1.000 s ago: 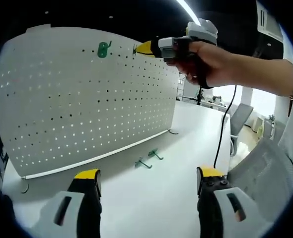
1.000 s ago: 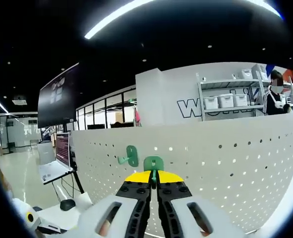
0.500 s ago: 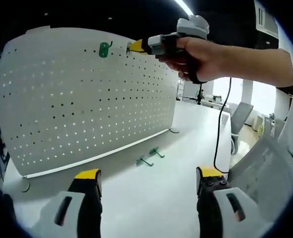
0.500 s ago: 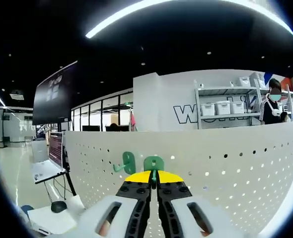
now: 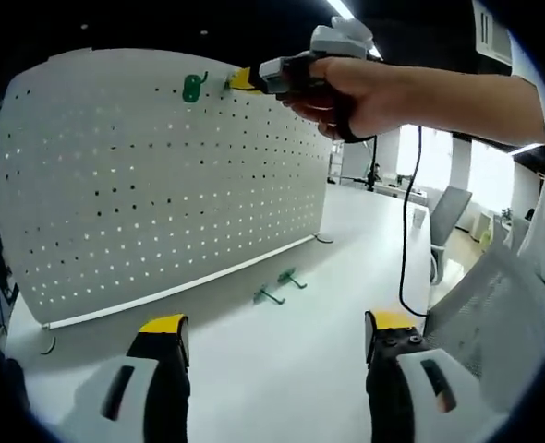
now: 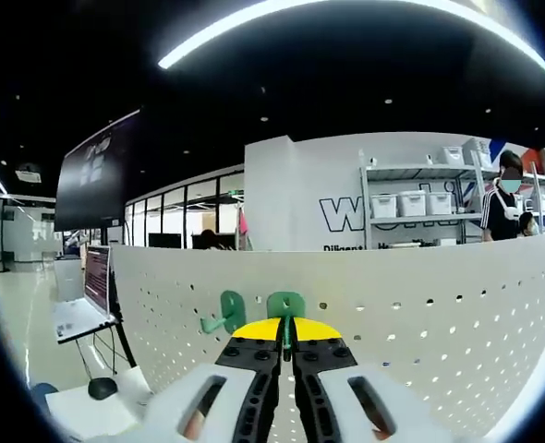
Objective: Insert the hook assembly into the mounting plate slot until the hook locks in place.
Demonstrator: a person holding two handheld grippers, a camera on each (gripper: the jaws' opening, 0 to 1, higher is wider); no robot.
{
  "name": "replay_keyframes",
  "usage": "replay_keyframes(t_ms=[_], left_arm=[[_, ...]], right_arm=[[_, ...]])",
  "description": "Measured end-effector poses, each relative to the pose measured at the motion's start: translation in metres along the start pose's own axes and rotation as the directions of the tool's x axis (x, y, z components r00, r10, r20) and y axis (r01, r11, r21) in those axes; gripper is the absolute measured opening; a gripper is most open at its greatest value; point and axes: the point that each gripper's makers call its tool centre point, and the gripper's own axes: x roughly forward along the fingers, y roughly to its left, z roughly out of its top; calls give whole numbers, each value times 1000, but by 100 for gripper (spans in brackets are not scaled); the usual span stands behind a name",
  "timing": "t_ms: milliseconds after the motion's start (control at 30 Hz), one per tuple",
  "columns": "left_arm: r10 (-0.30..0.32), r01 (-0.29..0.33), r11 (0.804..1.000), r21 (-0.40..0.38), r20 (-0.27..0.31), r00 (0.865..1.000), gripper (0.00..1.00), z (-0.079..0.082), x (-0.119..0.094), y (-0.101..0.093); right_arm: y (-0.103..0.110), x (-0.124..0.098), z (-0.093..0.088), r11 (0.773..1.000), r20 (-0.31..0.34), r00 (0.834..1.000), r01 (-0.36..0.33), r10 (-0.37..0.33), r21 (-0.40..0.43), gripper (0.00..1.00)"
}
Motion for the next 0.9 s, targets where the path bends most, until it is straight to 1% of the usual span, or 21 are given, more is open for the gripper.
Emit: replay_keyframes(t_ms=[400,667,900], left_arm=[[3,-3,1000,-7,-7,1000,80,-3,0,1],[3,-3,1000,-18,-5,1000,80,-4,-1,3],[1,-1,1000,-25,-4,1000,79,-4,-1,3]], right_arm=[[-2,8,-6,1000,-22,1000,3,-3,25,1],[-2,9,-7,1000,-34,999,17,-17,15,1],[0,12,-7,996,-59,995,81,-82,-25,1]])
